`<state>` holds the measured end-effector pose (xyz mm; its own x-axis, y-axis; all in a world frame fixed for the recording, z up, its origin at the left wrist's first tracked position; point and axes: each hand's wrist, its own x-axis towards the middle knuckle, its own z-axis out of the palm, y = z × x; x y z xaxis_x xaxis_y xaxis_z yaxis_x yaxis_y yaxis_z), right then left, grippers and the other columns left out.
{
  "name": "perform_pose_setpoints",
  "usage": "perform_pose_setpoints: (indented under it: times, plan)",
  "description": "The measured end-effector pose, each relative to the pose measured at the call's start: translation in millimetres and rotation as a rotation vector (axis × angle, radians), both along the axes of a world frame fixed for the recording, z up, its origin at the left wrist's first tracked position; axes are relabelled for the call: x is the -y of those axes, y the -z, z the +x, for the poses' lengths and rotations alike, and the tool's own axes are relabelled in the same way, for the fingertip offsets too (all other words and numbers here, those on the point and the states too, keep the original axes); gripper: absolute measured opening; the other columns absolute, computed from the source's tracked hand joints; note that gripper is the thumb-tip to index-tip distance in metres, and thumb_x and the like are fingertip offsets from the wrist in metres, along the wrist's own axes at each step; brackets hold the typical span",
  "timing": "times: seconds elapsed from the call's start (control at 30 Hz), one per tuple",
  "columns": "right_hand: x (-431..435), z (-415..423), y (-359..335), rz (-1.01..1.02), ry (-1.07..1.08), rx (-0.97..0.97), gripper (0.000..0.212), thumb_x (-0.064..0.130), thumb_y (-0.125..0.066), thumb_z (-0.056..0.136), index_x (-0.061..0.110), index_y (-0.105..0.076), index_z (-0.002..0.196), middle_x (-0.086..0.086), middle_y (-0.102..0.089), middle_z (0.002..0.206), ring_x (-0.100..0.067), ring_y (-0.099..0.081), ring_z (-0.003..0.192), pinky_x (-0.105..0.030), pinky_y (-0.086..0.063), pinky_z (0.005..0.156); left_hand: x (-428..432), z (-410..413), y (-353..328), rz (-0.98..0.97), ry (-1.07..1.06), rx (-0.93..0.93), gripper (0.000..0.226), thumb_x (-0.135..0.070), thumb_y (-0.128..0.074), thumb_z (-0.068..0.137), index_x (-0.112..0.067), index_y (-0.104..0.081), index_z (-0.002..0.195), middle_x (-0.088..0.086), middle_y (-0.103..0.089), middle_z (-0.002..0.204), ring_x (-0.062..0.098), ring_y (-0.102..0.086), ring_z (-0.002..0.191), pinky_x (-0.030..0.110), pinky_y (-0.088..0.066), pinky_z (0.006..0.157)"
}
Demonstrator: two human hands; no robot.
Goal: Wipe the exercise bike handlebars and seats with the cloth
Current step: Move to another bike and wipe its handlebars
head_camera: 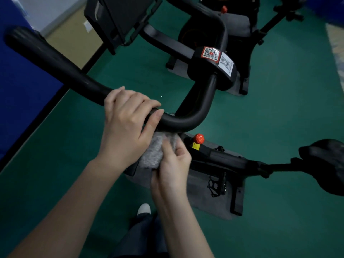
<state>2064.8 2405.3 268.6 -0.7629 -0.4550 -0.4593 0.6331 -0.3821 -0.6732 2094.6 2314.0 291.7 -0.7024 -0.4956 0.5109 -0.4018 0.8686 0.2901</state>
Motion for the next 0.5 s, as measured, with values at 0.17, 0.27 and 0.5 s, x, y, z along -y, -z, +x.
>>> perform_pose_setpoints:
  times: [0.17,0.27,0.5]
  plan:
    - [-6.8,-7.1,-6.6,-0.021,-0.071,0.02,0.018,-0.007,-0.05,0.091,0.0,-0.065,0.1,-0.013,-0.068,0.086,-0.019,-0.065,0.075,-0.03,-0.053,0.071,-0.6,1.3,-3.7,0.058,0.031,-0.005,0.035,-0.032,-0.04,0.099,-0.013,-0.068,0.106,-0.001,-0.065,0.098,0.02,-0.052,0.104,0.038,-0.02,0.109]
    - [-17.7,-25.3,-7.2,0.0,0.047,0.038,0.018,-0.002,-0.054,0.091,0.001,-0.065,0.104,-0.015,-0.068,0.092,-0.022,-0.064,0.078,-0.037,-0.049,0.077,-0.4,2.0,-5.0,0.085,0.043,-0.018,0.035,-0.032,-0.04,0.098,-0.013,-0.068,0.107,-0.001,-0.065,0.098,0.02,-0.052,0.104,0.037,-0.019,0.11]
    - [-21.6,-24.2,-4.9,0.045,-0.061,0.0,0.012,0.001,-0.056,0.09,0.0,-0.067,0.094,-0.012,-0.072,0.083,-0.018,-0.068,0.072,-0.025,-0.055,0.063,-4.9,-2.8,-5.1,0.084,-0.007,-0.012,0.033,-0.033,-0.042,0.097,-0.013,-0.068,0.103,-0.001,-0.064,0.098,0.022,-0.054,0.104,0.04,-0.02,0.112]
